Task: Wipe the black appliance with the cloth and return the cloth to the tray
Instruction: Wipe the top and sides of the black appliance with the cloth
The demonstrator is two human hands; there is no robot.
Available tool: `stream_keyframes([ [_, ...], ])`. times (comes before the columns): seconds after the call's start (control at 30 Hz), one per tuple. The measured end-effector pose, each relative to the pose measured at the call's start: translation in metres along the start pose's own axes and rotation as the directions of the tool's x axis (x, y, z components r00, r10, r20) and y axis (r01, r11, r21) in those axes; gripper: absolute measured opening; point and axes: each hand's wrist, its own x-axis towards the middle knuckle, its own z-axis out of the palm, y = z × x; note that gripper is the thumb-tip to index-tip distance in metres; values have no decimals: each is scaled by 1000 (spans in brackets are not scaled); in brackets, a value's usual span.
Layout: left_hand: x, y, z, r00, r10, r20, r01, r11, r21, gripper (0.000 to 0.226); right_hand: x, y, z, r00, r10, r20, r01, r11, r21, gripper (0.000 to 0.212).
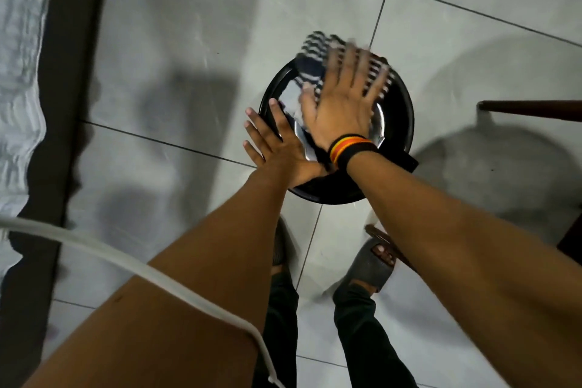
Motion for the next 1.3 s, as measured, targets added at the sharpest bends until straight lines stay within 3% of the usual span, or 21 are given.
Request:
stream_keyframes([
  [0.1,-5,3,-6,995,-23,100,15,997,79,159,12,6,-8,901,-421,104,428,902,-55,75],
  [0.2,-6,9,-6,993,-51,104,42,996,82,160,20,28,-15,798,-582,158,597,799,-73,74],
  [0.27,-8,12,-7,993,-72,91,67,996,63,162,11,44,-15,844,-522,119,531,845,-65,75],
  [0.33,-9,14,-8,992,-91,87,87,995,47,162,-12,58,-12,938,-343,52,344,939,-20,78],
  [0.4,-10,14,-8,992,-92,87,89,995,36,160,-48,67,-5,988,-153,22,152,988,29,81],
  [0.5,-10,13,-7,996,-71,61,69,997,24,159,-106,78,3,996,-34,88,21,989,144,81],
  [0.63,-12,15,-7,995,-72,70,70,997,35,161,-126,99,3,981,-138,138,112,977,182,76],
  [0.77,-11,14,-9,996,-50,74,47,998,45,162,-79,73,-2,991,94,91,-109,979,175,78],
  [0.8,-10,13,-7,997,-47,67,44,998,55,161,-67,62,-2,994,64,84,-76,986,148,77],
  [0.87,-8,11,-6,997,-59,56,54,995,87,154,-50,44,-3,977,-184,103,177,981,74,72],
  [0.93,-7,10,-6,993,-85,87,72,988,139,145,-44,44,-6,873,-464,149,459,886,65,69],
  [1.0,-10,12,-6,992,-82,90,70,988,136,148,-46,65,-10,789,-593,161,586,805,92,68],
  [1.03,-10,14,-7,994,-72,77,64,993,104,152,-49,80,-11,791,-591,156,584,806,93,68],
  [1.1,-12,16,-10,995,-69,77,65,996,54,161,-59,104,-9,889,-438,129,427,898,109,68],
  [1.17,-15,17,-11,994,-73,80,69,996,55,163,-57,108,-10,988,-109,113,84,974,210,69],
  [1.23,-15,17,-10,994,-71,79,66,996,55,162,-31,86,-14,980,139,142,-175,941,289,70],
  [1.3,-15,17,-9,995,-73,73,68,995,74,162,3,54,-21,974,168,150,-200,951,237,66],
])
